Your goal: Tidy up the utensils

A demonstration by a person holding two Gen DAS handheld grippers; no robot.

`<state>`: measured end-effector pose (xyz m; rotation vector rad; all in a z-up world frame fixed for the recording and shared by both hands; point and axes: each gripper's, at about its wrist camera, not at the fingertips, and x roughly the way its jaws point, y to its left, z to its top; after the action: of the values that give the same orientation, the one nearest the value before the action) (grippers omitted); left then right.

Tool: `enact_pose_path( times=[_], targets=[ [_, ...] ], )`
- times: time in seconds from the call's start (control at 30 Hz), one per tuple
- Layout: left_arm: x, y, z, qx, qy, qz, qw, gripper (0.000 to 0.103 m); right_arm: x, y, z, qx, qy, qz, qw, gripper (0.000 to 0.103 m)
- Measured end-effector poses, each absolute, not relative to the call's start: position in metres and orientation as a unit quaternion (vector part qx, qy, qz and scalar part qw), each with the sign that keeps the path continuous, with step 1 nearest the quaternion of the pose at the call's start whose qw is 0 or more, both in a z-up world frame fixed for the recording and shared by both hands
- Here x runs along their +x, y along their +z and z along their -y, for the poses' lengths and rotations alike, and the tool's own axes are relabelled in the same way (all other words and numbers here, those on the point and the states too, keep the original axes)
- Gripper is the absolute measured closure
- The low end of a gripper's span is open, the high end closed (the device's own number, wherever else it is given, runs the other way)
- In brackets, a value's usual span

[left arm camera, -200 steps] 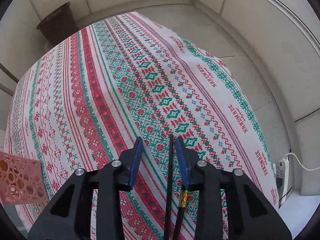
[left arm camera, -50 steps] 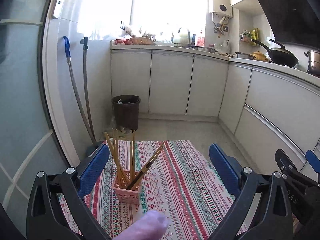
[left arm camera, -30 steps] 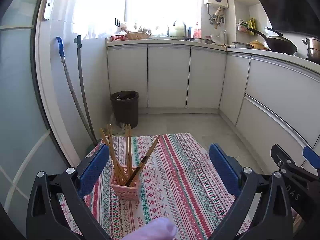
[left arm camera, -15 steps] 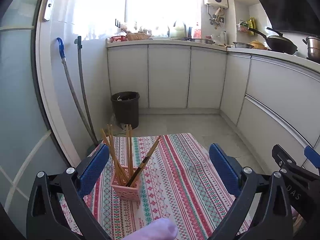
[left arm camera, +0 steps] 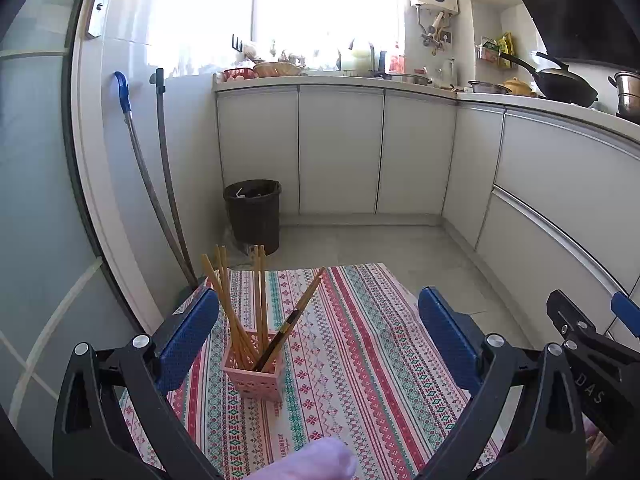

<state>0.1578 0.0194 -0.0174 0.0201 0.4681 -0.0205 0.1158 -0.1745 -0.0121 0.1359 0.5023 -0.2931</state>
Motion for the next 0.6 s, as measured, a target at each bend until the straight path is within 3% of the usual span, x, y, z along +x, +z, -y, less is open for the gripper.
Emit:
enact_pose_path(
  times=[0.6],
  targets=[
    [0.1620, -0.0225, -0.0178, 0.014, -0.011, -0.241, 0.970, 0.007, 0.1186, -0.0159, 0.1744, 0.072, -0.144, -0.255, 0.954, 0.007]
  ],
)
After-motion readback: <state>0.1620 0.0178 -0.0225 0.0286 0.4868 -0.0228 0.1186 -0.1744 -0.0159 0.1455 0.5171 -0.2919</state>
